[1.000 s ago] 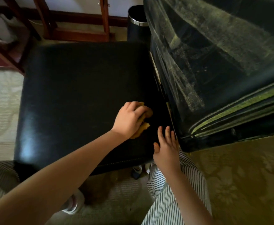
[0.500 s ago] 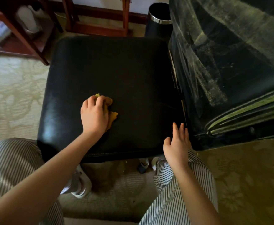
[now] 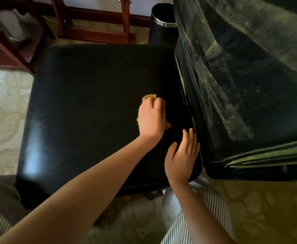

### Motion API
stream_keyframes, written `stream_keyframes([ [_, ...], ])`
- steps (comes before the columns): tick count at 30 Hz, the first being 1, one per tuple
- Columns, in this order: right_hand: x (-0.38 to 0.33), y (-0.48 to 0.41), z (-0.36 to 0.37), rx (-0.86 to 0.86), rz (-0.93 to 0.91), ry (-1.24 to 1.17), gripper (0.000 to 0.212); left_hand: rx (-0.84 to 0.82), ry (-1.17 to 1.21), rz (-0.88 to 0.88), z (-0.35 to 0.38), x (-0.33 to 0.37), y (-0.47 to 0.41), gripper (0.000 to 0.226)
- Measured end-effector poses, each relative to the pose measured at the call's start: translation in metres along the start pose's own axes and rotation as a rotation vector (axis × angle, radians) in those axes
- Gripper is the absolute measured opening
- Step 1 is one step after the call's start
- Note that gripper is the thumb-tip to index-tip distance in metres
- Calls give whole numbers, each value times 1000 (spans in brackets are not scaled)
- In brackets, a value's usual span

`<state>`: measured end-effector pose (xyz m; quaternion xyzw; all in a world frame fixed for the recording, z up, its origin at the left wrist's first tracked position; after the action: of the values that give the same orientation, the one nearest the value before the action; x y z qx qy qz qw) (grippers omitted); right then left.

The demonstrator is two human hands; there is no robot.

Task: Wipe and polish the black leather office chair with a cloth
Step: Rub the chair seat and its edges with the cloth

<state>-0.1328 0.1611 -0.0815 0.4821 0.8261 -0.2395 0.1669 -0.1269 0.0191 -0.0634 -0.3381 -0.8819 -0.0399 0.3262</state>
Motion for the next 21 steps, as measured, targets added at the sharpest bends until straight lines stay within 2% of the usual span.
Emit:
stream_keyframes([
  [5, 7, 0, 1, 100, 62, -156, 47, -257, 74, 459, 43, 46, 5, 29],
  [8, 6, -2, 3, 116, 44, -163, 44, -301, 103, 665, 40, 40, 8, 28],
  [10, 4, -1, 4, 130, 20, -141, 40, -270, 102, 765, 35, 33, 14, 32],
  [17, 4, 3, 6, 118, -9, 55, 42, -331, 65, 842, 46, 37, -14, 30],
  [21, 2, 0, 9, 93, -46, 164, 44, -330, -30, 753, 49, 45, -63, 35],
])
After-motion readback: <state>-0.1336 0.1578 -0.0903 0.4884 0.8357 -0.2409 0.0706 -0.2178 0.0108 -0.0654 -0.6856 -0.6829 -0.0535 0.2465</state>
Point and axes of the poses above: each hand's wrist, its own y-axis away from the middle knuckle, its own z-axis out of the palm, x = y × z, the point moved 4 cm from there along -y, towards the middle knuckle, and after that the axes turned 2 degrees about y, right-handed, at the moved point
